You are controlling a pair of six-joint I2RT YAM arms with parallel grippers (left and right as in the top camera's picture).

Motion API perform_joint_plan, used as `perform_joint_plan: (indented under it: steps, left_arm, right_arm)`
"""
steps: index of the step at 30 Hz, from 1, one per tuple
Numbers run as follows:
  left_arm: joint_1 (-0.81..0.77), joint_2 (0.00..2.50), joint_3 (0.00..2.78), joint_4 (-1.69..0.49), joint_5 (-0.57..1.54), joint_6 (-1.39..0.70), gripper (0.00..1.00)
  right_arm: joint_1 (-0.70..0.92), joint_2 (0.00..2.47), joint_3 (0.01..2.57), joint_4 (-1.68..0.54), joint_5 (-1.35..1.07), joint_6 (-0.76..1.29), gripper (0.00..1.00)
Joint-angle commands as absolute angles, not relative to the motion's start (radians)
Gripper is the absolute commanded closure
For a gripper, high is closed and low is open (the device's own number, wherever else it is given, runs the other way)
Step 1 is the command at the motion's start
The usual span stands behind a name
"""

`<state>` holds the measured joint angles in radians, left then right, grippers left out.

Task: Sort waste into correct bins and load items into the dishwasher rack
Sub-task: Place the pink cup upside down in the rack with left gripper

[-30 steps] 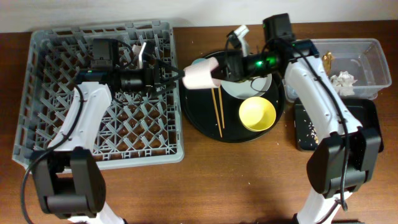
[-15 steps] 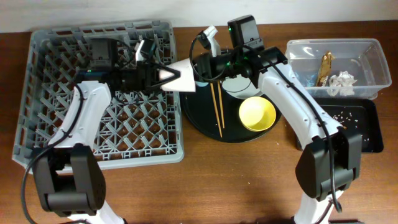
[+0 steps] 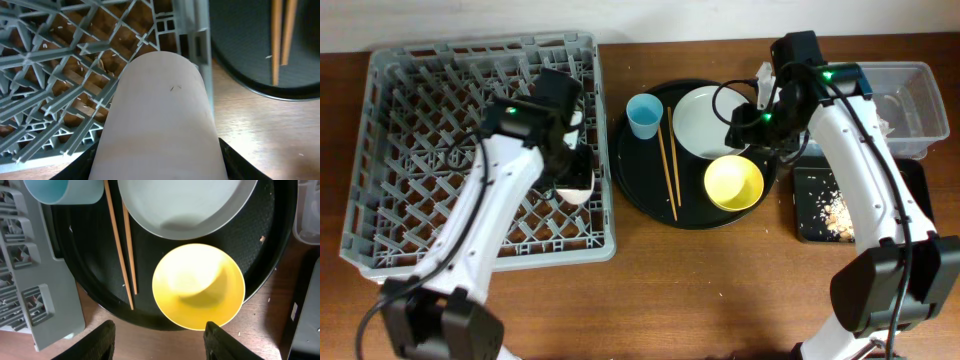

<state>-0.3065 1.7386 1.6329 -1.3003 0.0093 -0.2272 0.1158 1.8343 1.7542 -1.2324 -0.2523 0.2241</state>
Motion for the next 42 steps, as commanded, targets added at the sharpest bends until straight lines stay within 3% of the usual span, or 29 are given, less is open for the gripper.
perform_joint_plan:
  steps: [1, 2, 3, 5, 6, 13, 17, 22, 23, 26, 27, 29, 35, 38, 42]
  left_arm:
    - [-0.313, 1.845, 1.621, -1.305, -0.044, -0.215, 0.7]
    - [-0.313, 1.888, 1.621, -1.306, -0.03, -0.215, 0.7]
    - [-0.312, 1.928, 1.621, -1.304, -0.022, -0.215, 0.63]
    - [-0.312, 1.985, 1.621, -1.288, -0.023, -0.215, 0.19]
    - [-0.311, 1.995, 1.621, -1.275, -0.023, -0.215, 0.03]
    - [-0.216, 1.885, 2.059, -1.392, -0.023, -0.215, 0.01]
    - [-0.148, 1.863, 2.064, -1.345, -0.023, -0.215, 0.01]
    - [-0.141, 1.864, 2.064, -1.332, -0.022, -0.215, 0.01]
    - [-0.141, 1.864, 2.064, -1.332, -0.023, -0.215, 0.01]
    - [-0.141, 1.864, 2.064, -1.332, -0.023, -0.215, 0.01]
    - [-0.141, 1.864, 2.064, -1.332, -0.023, -0.215, 0.01]
    - [-0.141, 1.864, 2.064, -1.332, -0.018, -0.215, 0.01]
    - [-0.141, 1.869, 2.062, -1.333, 0.397, -0.106, 0.01]
    - [-0.141, 1.914, 2.062, -1.301, 0.758, 0.001, 0.01]
    - [-0.141, 2.035, 2.062, -1.287, 1.188, 0.078, 0.01]
  right_arm:
    - [0.118, 1.824, 1.761, -1.242, -0.23, 0.213, 0.42]
    - [0.118, 1.824, 1.761, -1.242, -0.231, 0.213, 0.42]
    - [0.118, 1.824, 1.761, -1.242, -0.231, 0.213, 0.42]
    - [0.138, 1.824, 1.761, -1.235, -0.23, 0.213, 0.42]
    - [0.154, 1.824, 1.761, -1.215, -0.231, 0.213, 0.42]
    - [0.321, 1.939, 1.762, -0.73, -0.172, 0.452, 0.46]
    - [0.333, 2.099, 1.762, -0.581, -0.172, 0.507, 0.48]
    - [0.379, 2.251, 1.762, -0.487, -0.172, 0.506, 0.63]
    - [0.381, 2.263, 1.762, -0.494, -0.172, 0.507, 0.75]
    - [0.377, 2.251, 1.785, -0.529, -0.172, 0.506, 0.86]
    - [0.377, 2.229, 1.818, -0.575, -0.176, 0.486, 0.96]
    - [0.368, 2.143, 1.889, -0.693, -0.181, 0.449, 0.96]
    - [0.13, 1.914, 1.905, -1.03, -0.712, 0.224, 0.96]
    - [0.105, 1.915, 1.869, -1.035, -0.942, 0.104, 0.96]
    - [0.105, 1.915, 1.863, -0.96, -1.074, 0.105, 0.96]
